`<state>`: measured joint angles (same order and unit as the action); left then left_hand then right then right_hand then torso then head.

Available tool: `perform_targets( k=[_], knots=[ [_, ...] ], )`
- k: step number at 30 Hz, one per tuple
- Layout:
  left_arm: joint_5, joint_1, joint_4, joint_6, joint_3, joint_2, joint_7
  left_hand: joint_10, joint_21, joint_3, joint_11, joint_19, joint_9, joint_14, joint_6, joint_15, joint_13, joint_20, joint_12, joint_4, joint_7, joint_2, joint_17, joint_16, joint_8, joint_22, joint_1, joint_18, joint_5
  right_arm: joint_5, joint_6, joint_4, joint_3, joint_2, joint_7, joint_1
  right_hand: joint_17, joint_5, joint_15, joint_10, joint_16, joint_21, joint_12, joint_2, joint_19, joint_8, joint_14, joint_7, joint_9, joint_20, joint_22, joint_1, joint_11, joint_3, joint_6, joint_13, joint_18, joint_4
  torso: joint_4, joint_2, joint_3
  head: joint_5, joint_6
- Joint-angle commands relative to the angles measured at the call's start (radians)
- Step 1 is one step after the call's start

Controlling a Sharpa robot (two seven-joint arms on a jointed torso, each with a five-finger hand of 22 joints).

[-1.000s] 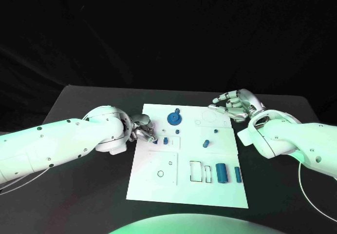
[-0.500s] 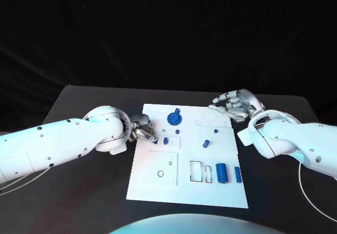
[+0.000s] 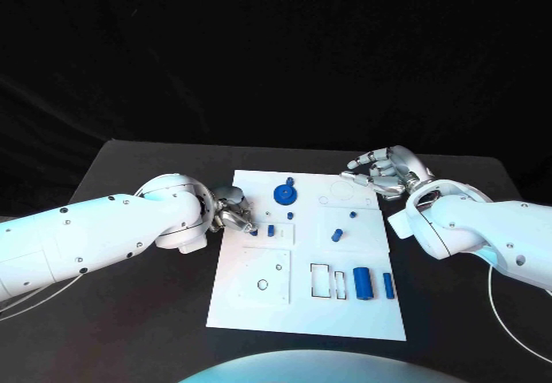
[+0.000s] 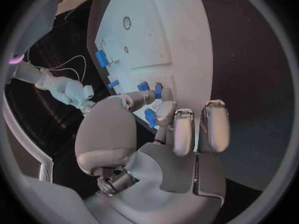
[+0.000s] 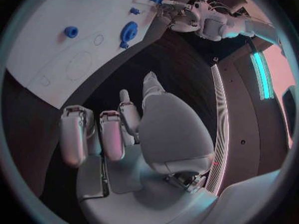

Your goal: Assemble the parts on the task board

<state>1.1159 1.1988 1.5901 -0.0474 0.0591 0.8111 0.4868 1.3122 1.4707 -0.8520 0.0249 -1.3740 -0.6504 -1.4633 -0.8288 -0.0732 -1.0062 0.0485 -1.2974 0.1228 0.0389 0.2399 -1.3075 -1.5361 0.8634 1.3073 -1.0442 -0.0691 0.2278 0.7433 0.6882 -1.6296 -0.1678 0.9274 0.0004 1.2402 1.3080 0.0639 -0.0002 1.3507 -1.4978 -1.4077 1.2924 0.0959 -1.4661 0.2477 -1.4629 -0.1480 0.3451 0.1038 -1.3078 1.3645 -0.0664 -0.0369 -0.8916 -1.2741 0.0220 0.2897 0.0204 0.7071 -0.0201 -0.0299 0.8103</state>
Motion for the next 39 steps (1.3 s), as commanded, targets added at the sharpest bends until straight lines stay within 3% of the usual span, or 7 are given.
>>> perform_targets(
  k=[1, 8, 22, 31, 39],
  knots=[
    [-0.009, -0.006, 0.000, -0.011, 0.005, -0.004, 0.009, 0.003, -0.005, 0.014, 0.003, -0.002, 0.001, -0.086, -0.007, -0.007, -0.001, -0.006, -0.004, 0.006, 0.001, 0.000, -0.178, -0.005, -0.004, 0.002, 0.010, 0.008, -0.007, 0.004, -0.010, -0.001, 0.000, 0.000, 0.008, -0.001, 0.076, 0.000, -0.004, -0.006, 0.007, 0.006, -0.001, -0.005, -0.014, 0.004, -0.065, -0.003, 0.001, -0.001, -0.179, -0.005, -0.002, -0.008, 0.006, 0.001, 0.019, 0.000, 0.0004, 0.000, -0.0001, 0.001, 0.001],
    [-0.010, -0.006, -0.002, -0.014, 0.005, -0.004, 0.011, 0.006, -0.006, 0.098, 0.003, -0.005, 0.009, -0.086, -0.020, -0.007, -0.009, -0.007, -0.007, 0.065, 0.002, -0.001, -0.178, -0.005, -0.013, 0.004, 0.013, 0.008, -0.007, 0.004, -0.009, -0.001, 0.000, 0.000, 0.008, -0.001, 0.076, 0.000, -0.004, -0.006, 0.007, 0.006, -0.001, -0.005, -0.014, 0.004, -0.065, -0.003, 0.001, -0.001, -0.179, -0.005, -0.002, -0.008, 0.006, 0.001, 0.019, 0.000, 0.0000, 0.000, -0.0001, 0.002, 0.000],
    [-0.011, -0.006, -0.004, -0.012, 0.005, -0.005, 0.012, 0.006, -0.008, 0.224, 0.000, -0.006, 0.014, -0.086, -0.030, -0.005, -0.013, -0.006, -0.007, 0.135, 0.005, -0.002, -0.178, -0.004, -0.022, 0.004, 0.006, 0.008, -0.009, 0.004, -0.009, -0.001, 0.000, 0.000, 0.008, -0.001, 0.076, 0.000, -0.004, -0.006, 0.007, 0.006, -0.001, -0.006, -0.014, 0.004, -0.065, -0.003, 0.001, -0.002, -0.179, -0.007, -0.002, -0.009, 0.007, 0.001, 0.019, 0.000, 0.0000, 0.000, -0.0003, 0.002, 0.001],
    [-0.012, -0.006, -0.008, -0.007, 0.005, -0.005, 0.013, 0.006, -0.009, 0.257, -0.001, -0.006, 0.015, -0.086, -0.032, -0.004, -0.013, -0.006, -0.006, 0.155, 0.005, -0.007, -0.178, -0.004, -0.024, 0.003, 0.001, 0.008, -0.010, 0.003, -0.008, -0.001, 0.000, 0.000, 0.009, -0.001, 0.076, 0.000, -0.004, -0.006, 0.007, 0.006, -0.001, -0.006, -0.014, 0.004, -0.065, -0.003, 0.001, -0.002, -0.179, -0.007, -0.002, -0.009, 0.007, 0.001, 0.019, 0.000, 0.0002, 0.000, -0.0002, 0.002, -0.001],
    [-0.014, -0.006, -0.010, -0.004, 0.005, -0.005, 0.013, 0.005, -0.010, 0.334, -0.003, -0.006, 0.016, -0.086, -0.034, -0.002, -0.014, -0.006, -0.005, 0.168, 0.008, -0.007, -0.178, -0.005, -0.028, 0.003, 0.022, 0.008, -0.014, 0.003, -0.008, -0.001, 0.000, 0.000, 0.009, -0.001, 0.075, 0.000, -0.004, -0.006, 0.008, 0.007, -0.001, -0.007, -0.014, 0.006, -0.065, -0.003, 0.001, -0.002, -0.179, -0.008, -0.002, -0.010, 0.008, 0.000, 0.020, 0.001, 0.0002, 0.000, -0.0002, 0.002, -0.001]
  ],
)
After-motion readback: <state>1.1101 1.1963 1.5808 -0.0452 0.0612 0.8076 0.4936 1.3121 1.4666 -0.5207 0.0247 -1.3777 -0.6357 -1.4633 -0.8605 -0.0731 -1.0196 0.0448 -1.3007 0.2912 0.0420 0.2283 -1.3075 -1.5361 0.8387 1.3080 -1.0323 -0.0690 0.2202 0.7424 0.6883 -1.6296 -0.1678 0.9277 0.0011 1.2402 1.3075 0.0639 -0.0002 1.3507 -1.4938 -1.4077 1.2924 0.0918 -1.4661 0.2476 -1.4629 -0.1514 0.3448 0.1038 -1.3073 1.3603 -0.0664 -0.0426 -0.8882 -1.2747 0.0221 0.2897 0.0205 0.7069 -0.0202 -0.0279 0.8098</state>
